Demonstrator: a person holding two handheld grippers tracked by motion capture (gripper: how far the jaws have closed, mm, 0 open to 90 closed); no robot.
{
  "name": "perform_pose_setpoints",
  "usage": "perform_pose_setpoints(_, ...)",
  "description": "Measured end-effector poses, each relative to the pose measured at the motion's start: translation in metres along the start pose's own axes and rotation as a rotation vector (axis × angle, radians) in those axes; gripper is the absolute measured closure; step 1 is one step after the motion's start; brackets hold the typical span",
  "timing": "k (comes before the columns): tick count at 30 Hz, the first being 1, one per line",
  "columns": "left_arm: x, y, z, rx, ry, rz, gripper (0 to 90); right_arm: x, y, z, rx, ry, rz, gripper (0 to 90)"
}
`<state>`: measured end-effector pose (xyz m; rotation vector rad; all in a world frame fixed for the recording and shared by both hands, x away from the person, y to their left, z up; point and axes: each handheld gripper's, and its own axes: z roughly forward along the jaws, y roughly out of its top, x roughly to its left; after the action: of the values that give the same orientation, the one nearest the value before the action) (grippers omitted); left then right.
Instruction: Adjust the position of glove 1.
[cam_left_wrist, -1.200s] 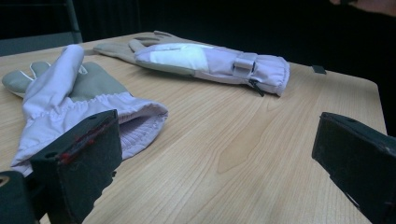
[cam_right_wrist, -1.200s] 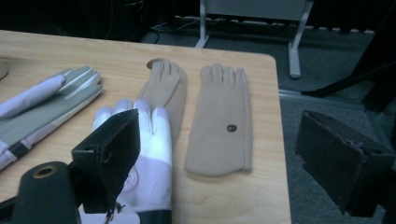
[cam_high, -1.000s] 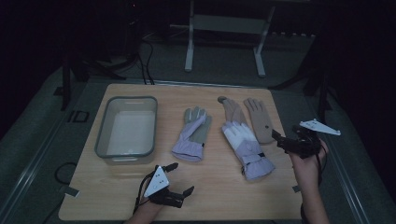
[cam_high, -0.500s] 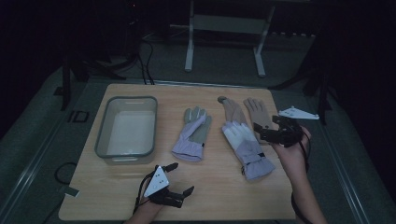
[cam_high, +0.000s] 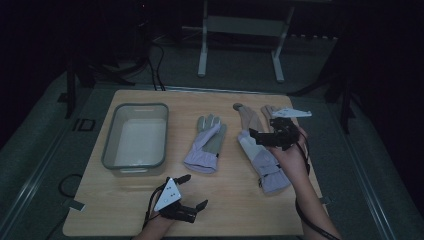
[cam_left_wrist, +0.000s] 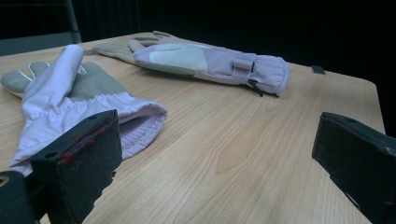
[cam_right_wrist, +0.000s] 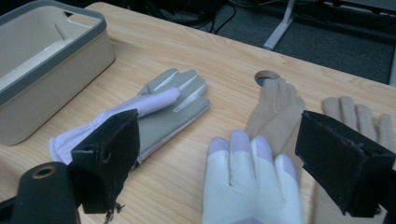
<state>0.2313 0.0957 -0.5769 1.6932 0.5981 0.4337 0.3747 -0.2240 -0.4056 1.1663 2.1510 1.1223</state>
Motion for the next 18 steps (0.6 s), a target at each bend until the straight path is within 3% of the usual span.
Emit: perform_pose_setpoints(18,0.000,0.000,0.000,0.000,-0.002,-0.001,1.9,0.042,0.017,0.054,0.061,0.091,-0.042,13.4)
